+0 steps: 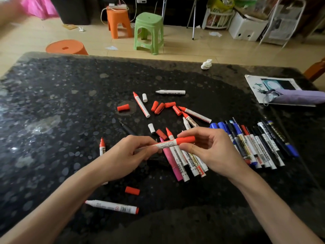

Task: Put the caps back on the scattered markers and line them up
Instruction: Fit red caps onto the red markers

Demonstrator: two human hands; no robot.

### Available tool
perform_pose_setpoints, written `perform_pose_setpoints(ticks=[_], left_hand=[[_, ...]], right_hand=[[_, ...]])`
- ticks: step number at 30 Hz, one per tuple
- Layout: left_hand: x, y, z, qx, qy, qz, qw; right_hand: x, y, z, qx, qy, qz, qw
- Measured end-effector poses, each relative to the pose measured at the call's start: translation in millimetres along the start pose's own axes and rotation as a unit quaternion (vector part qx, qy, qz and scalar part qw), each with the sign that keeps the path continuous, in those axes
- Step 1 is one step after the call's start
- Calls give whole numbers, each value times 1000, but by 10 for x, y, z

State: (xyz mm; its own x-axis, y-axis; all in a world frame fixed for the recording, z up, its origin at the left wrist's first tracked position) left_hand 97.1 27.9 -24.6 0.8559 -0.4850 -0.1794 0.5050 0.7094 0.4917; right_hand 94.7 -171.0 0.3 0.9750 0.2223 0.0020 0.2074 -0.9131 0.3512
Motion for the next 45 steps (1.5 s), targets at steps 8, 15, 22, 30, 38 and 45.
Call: perform_pose_setpoints(ticks=[8, 15, 22, 30, 38, 45], left_hand=[[-11, 51, -62, 22, -10, 24, 999], [-6, -11, 59, -4, -51, 10, 999], [-18, -143, 130, -1, -62, -19, 998], [21, -18, -59, 9, -2, -5, 1000], [-32, 438, -399, 25, 56, 64, 996], [-49, 489, -393, 39, 51, 69, 996]], right_hand=[[-46, -98, -25, -35, 29, 61, 997], [-48, -89, -13, 59, 5, 62, 996], [-113, -307, 149, 152, -89, 43, 983], [-58, -197, 164, 127, -77, 74, 986], [198, 224, 249, -13, -50, 152, 987], [532, -418, 230, -304, -17, 39, 952]])
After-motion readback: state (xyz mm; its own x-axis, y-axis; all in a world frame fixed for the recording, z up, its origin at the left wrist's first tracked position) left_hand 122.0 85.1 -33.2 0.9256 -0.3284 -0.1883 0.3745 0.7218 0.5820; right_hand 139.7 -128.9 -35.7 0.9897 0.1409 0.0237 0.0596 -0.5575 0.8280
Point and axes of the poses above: each hand's wrist, its own x-axis towards the middle knuckle, its own y-axis out of the back of the hand, z = x × y, the point moved 8 cm from there along x, towards the middle knuckle, and after that the axes turned 2 degrees about y, right-handed, at the moved point
